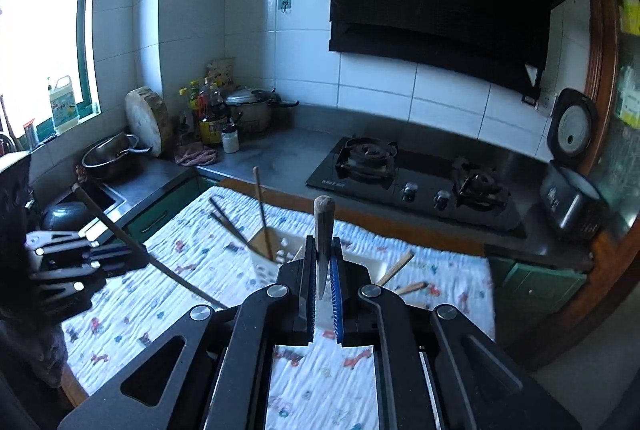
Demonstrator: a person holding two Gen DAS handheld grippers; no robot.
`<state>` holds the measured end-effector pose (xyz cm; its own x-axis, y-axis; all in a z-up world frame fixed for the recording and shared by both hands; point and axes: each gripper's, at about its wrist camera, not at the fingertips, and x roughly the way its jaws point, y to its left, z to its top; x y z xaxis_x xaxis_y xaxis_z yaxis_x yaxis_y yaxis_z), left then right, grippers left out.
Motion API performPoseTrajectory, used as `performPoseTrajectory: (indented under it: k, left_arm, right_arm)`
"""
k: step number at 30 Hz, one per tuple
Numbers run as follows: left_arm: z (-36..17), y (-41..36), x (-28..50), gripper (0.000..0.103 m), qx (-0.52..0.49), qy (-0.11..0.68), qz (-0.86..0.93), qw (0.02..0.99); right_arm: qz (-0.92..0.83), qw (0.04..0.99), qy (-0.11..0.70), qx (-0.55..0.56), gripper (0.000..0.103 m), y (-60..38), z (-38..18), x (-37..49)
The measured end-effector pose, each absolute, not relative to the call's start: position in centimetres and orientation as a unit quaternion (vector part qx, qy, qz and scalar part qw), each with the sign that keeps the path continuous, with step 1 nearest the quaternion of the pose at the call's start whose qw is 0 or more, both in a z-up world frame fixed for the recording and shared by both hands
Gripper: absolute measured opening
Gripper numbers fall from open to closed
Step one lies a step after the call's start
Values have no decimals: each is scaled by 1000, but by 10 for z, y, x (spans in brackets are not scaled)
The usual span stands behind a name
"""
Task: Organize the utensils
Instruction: 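Insert the left tool's chopstick into the holder while the right tool inserts its own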
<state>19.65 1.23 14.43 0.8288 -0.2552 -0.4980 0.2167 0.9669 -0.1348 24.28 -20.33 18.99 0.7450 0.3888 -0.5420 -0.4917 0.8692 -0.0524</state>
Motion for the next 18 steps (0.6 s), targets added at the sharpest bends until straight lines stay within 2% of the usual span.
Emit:
performPoseTrajectory:
  k: [8, 18]
  left_arm:
    - [161, 3, 252, 5, -24, 249, -89, 964]
    - [122, 6, 304, 5, -38, 304, -79, 949]
  right_arm:
    - [202, 935, 275, -100, 7, -208, 186, 285]
    - [198, 923, 314, -104, 7, -204, 148, 325]
